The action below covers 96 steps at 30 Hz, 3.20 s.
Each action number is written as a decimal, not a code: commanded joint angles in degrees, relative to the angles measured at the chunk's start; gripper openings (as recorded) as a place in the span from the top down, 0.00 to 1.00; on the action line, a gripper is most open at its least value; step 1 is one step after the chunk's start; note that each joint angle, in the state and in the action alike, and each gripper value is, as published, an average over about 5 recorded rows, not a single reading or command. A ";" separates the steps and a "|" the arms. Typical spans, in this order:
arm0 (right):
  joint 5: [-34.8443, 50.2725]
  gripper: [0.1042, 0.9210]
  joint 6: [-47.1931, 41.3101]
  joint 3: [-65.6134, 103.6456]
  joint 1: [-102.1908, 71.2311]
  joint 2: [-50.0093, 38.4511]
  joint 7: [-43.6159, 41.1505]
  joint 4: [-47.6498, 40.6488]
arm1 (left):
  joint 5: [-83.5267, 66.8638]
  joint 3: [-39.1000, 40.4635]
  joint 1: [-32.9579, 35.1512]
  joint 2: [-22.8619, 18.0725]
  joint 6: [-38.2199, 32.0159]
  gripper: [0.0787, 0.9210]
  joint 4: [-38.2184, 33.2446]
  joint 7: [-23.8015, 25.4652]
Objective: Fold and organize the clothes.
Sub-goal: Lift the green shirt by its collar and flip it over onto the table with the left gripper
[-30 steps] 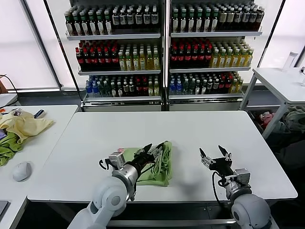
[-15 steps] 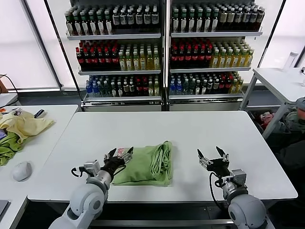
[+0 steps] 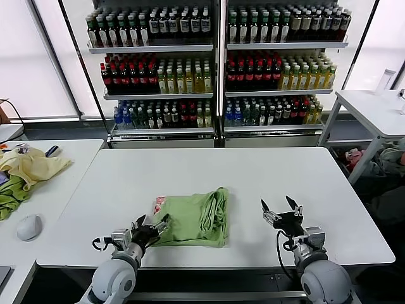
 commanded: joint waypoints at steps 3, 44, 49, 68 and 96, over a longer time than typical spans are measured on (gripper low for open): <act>-0.25 0.12 0.03 0.00 -0.20 0.11 0.07 0.31 | -9.98 -1.14 0.52 -1.91 -2.64 0.18 2.06 4.13; 3.09 0.12 0.81 -1.36 3.14 -0.77 0.01 -1.30 | -42.23 -34.02 -1.85 13.11 0.06 0.96 -0.88 3.88; 4.78 0.12 0.76 -1.23 3.84 -1.75 0.02 -0.32 | -37.04 -34.82 -2.70 22.06 1.69 0.96 -5.25 3.93; 3.49 0.12 2.11 -0.31 2.44 -1.36 -0.55 1.51 | 29.84 20.84 -15.02 -5.19 -2.10 0.96 6.33 4.53; 9.61 0.12 0.04 -16.41 16.69 5.81 9.21 -8.53 | 0.33 9.35 -14.62 -0.96 -4.58 0.39 -4.37 0.89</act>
